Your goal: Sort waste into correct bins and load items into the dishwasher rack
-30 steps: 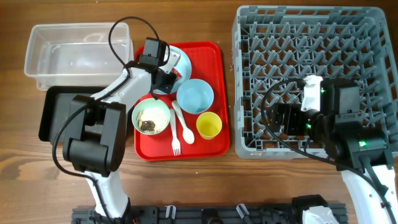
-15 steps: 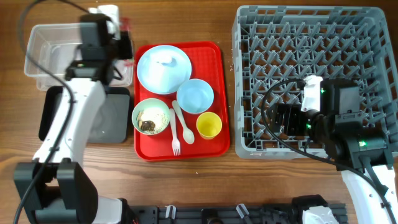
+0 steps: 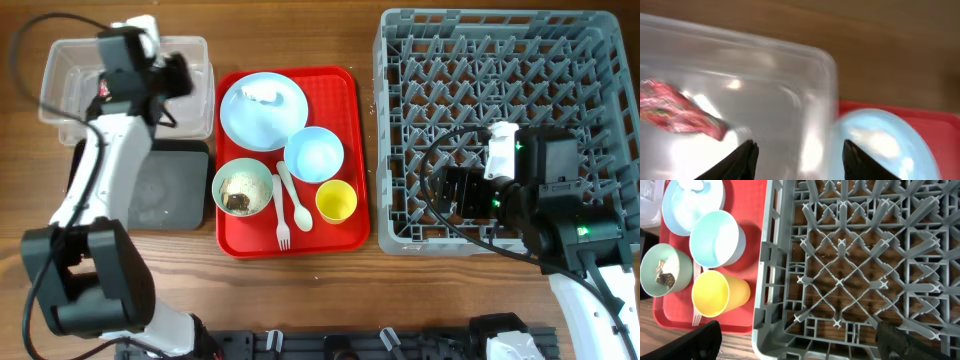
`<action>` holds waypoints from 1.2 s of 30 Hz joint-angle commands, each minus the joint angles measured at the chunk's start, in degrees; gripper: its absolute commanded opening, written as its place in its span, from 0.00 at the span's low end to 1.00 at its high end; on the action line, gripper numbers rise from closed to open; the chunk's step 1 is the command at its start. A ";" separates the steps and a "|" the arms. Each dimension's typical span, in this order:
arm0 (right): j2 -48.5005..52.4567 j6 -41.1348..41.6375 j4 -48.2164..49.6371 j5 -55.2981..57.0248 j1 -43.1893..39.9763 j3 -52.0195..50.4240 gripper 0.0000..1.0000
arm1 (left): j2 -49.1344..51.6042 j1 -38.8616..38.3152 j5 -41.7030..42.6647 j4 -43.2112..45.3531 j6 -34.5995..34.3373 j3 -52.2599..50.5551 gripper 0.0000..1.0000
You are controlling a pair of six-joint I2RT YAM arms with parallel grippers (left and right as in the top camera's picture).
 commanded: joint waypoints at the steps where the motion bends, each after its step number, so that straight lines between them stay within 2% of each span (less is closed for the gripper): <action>1: 0.02 0.42 0.09 0.55 -0.17 0.70 1.00 | -2.47 -7.74 2.78 -8.33 0.46 9.46 0.61; 5: 0.02 0.44 0.37 0.52 -0.17 0.70 1.00 | -2.29 -12.17 -1.14 -9.94 0.02 15.41 0.68; 6: 0.02 0.44 0.37 0.52 -0.17 0.70 1.00 | -1.03 -12.61 -3.13 -7.82 0.17 15.39 0.74; 10: 0.02 0.46 0.35 0.52 -0.17 0.70 1.00 | 5.57 -12.61 -3.65 -1.73 0.52 15.39 0.80; 17: 0.02 0.46 0.31 0.52 -0.17 0.70 1.00 | 19.76 -14.12 -3.45 -0.04 0.50 15.39 0.82; 22: 0.02 0.46 0.13 0.52 -0.17 0.70 1.00 | 25.53 -16.70 -3.50 0.02 0.48 15.39 0.84; 26: 0.02 0.44 0.11 0.52 -0.17 0.70 1.00 | 27.61 -17.20 -3.58 -2.32 0.50 15.32 0.80; 28: 0.02 0.44 0.09 0.52 -0.17 0.70 1.00 | 27.93 -17.16 -4.61 -4.52 0.52 15.32 0.72; 30: 0.02 0.42 0.09 0.52 -0.17 0.70 1.00 | 28.15 -17.16 -4.76 -7.82 0.50 15.30 0.49; 33: 0.02 0.42 0.02 0.52 -0.17 0.70 1.00 | 28.11 -17.31 -4.72 -10.58 0.48 15.32 0.21; 34: 0.02 0.42 -0.07 0.52 -0.17 0.70 1.00 | 27.82 -17.31 -4.70 -11.98 0.48 15.32 0.14; 36: 0.02 0.44 -0.11 0.52 -0.17 0.70 1.00 | 26.32 -17.31 -4.72 -13.51 0.48 15.32 0.08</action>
